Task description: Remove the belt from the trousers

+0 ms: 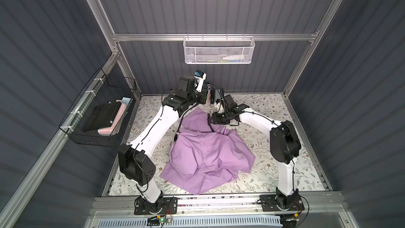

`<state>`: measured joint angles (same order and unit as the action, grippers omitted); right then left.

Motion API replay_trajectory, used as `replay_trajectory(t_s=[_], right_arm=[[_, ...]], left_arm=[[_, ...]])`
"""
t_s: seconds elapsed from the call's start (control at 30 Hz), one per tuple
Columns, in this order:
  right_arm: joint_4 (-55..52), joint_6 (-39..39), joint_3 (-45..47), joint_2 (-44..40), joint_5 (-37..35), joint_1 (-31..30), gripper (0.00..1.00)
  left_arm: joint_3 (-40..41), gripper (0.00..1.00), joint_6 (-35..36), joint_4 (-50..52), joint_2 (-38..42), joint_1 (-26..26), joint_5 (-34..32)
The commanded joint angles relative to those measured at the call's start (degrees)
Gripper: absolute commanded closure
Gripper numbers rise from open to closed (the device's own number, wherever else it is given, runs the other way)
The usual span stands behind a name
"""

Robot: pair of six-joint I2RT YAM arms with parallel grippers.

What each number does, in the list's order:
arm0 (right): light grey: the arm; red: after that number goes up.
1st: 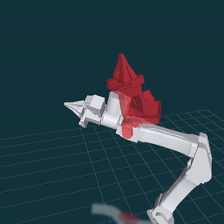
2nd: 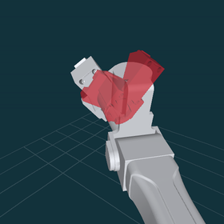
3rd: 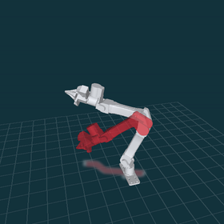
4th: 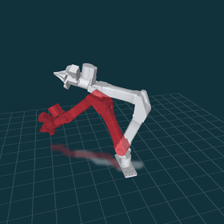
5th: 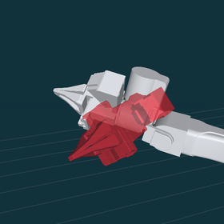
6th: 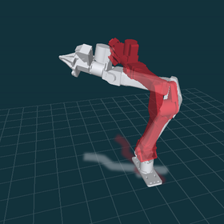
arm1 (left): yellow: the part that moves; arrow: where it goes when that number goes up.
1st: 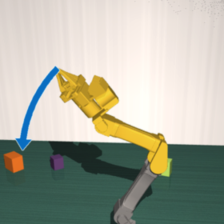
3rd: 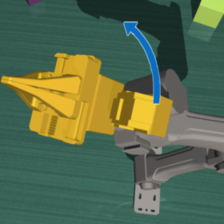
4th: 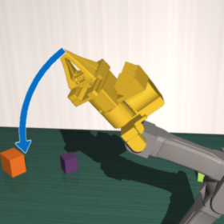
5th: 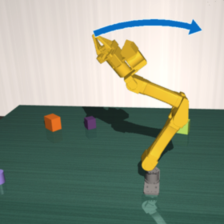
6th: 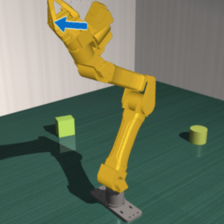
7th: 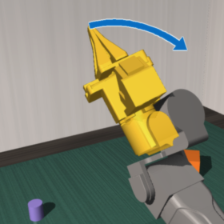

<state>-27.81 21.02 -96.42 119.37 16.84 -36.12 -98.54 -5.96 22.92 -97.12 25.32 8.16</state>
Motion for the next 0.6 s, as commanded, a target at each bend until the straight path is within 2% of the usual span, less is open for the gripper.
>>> replay_trajectory(t_s=[0.0, 0.17, 0.27, 0.37, 0.5, 0.57], right_arm=[[-6.6, 0.2, -3.1, 3.9, -3.9, -1.0, 0.51], [-8.5, -0.9, -4.7, 8.0, -7.8, -2.3, 0.51], [-13.1, -2.3, -10.5, 12.4, -8.7, -2.6, 0.54], [-16.9, -3.7, -15.1, 15.4, -8.3, -3.4, 0.66], [-16.4, -3.9, -14.5, 13.0, -11.4, -4.4, 1.00], [-14.3, -3.8, -11.7, 7.8, -18.2, -4.3, 1.00]], left_arm=[[1.6, 1.00, -4.9, -0.8, 2.2, -2.4, 0.0], [4.8, 1.00, -7.8, -2.8, 2.6, -5.1, 1.6], [7.3, 0.99, -10.7, -4.7, 3.0, -6.6, 2.9], [9.8, 0.98, -13.3, -6.1, 3.5, -8.3, 3.8], [12.3, 0.93, -16.9, -7.3, 4.1, -11.4, 5.7], [13.2, 0.91, -20.0, -7.2, 3.7, -13.5, 6.7]])
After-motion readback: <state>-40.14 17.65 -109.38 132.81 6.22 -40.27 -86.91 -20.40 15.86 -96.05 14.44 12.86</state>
